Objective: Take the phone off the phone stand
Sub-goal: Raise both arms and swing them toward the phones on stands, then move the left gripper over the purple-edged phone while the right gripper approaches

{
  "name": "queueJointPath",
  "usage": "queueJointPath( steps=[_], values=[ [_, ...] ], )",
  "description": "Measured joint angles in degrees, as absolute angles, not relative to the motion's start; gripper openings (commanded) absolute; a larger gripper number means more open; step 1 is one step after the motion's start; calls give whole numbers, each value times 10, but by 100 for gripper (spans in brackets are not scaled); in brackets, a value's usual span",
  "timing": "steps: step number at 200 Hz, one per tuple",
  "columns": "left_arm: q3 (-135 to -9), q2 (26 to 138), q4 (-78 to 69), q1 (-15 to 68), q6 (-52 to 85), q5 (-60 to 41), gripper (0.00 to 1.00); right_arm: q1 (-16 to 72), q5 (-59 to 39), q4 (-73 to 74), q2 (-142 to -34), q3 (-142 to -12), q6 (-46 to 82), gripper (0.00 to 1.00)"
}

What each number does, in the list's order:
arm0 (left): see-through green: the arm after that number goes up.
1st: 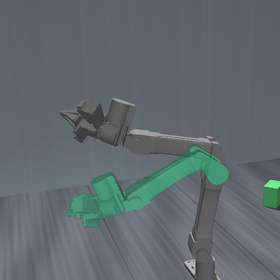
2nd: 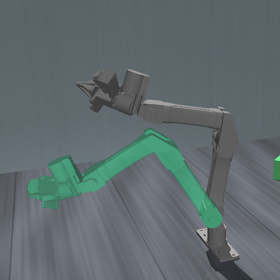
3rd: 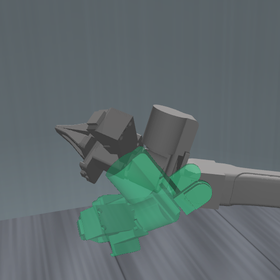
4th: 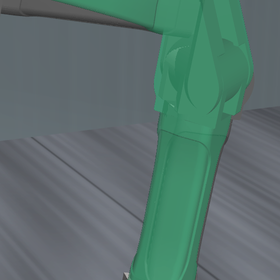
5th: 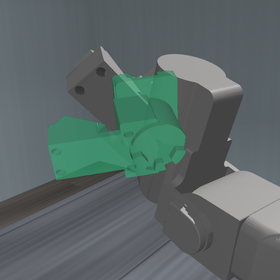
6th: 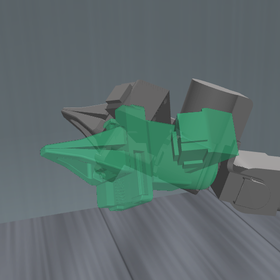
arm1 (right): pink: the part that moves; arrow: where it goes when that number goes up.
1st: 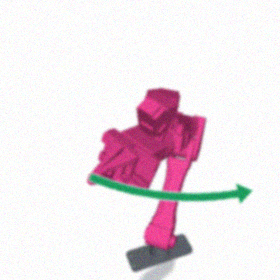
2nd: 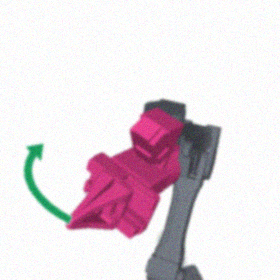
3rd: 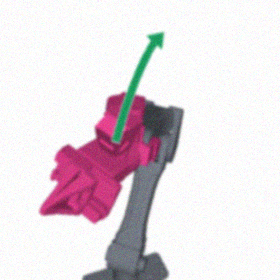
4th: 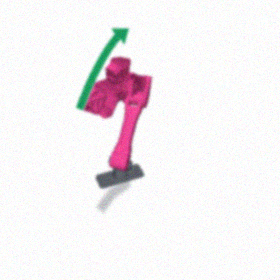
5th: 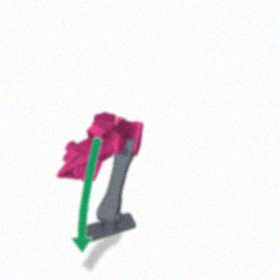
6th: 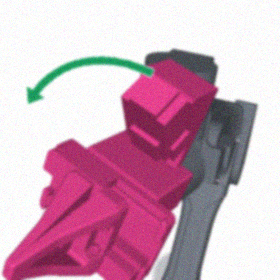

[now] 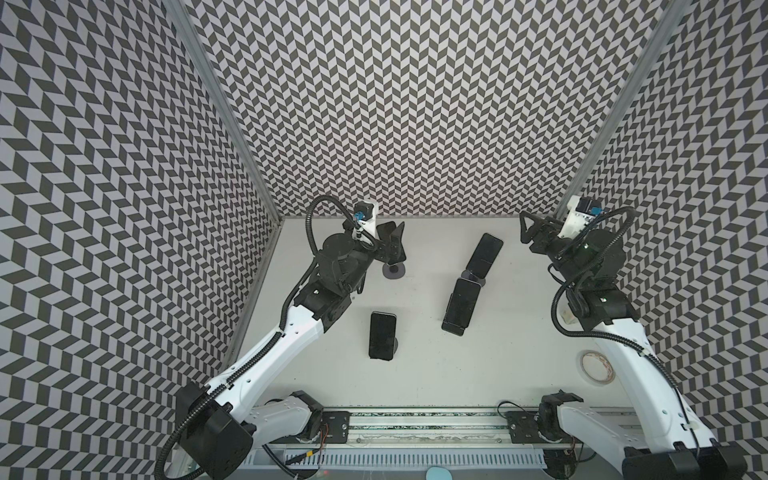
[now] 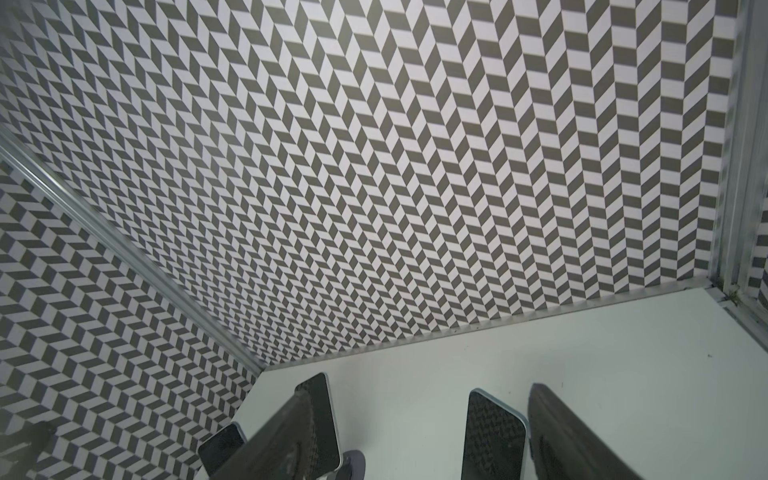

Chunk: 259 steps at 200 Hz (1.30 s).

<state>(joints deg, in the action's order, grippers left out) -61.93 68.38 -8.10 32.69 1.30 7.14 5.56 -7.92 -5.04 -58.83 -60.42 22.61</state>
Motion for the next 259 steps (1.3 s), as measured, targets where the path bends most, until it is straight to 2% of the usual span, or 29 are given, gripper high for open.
queueJointPath(
  steps=[103,186,222,259],
  values=[
    [-696,702,-54,407,40,52,92,145,-72,-256,-570,-649,237,79],
    [-744,809,-11,520,49,79,94,149,-67,-417,-466,-680,240,80],
    [-750,820,0,556,62,89,94,149,-96,-481,-424,-677,256,79],
    [-750,844,14,604,103,148,94,149,-134,-545,-400,-673,257,80]
  ],
)
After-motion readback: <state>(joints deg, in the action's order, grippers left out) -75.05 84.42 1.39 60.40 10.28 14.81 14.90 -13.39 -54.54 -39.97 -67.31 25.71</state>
